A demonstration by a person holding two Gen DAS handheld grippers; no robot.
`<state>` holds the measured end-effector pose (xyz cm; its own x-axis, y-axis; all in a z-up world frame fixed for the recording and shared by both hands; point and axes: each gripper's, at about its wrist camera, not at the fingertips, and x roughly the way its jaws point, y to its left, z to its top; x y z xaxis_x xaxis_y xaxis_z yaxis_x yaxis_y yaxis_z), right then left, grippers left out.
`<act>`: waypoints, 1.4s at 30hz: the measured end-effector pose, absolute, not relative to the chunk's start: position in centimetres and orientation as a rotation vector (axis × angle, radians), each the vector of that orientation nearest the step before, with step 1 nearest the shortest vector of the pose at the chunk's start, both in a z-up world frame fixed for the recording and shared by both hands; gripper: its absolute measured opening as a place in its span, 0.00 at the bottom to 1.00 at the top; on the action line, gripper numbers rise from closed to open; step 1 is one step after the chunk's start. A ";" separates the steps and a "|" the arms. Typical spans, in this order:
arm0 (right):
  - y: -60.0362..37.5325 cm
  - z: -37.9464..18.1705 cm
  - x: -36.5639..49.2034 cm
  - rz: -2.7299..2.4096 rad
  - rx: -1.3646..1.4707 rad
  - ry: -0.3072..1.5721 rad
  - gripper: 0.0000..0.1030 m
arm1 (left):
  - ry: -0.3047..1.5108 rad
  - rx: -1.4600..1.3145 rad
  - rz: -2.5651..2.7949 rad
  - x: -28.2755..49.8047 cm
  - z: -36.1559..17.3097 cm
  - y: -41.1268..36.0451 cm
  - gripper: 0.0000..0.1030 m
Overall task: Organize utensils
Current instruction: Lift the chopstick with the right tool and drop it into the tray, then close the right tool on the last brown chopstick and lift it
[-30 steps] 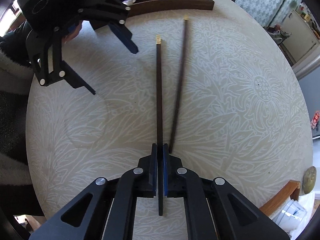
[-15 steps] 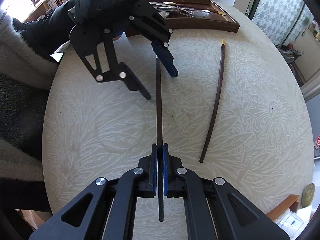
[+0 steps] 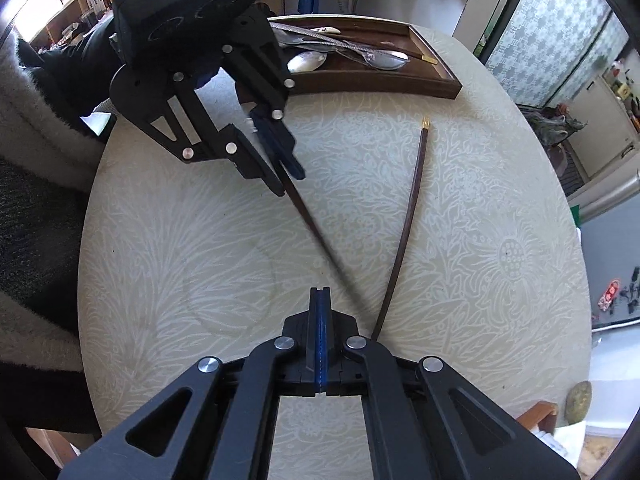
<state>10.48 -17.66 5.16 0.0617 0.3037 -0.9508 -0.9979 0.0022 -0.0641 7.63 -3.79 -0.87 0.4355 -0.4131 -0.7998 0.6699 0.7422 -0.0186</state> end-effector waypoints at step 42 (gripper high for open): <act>-6.6 -1.1 20.8 0.933 -0.782 1.011 0.35 | 0.841 0.107 -0.169 5.8 0.5 13.4 0.56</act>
<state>20.75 -6.59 -1.15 0.2353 0.2699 -0.9337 -0.9089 0.4013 -0.1131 5.82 13.40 0.54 0.6543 -0.1065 -0.7487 0.1912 0.9812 0.0276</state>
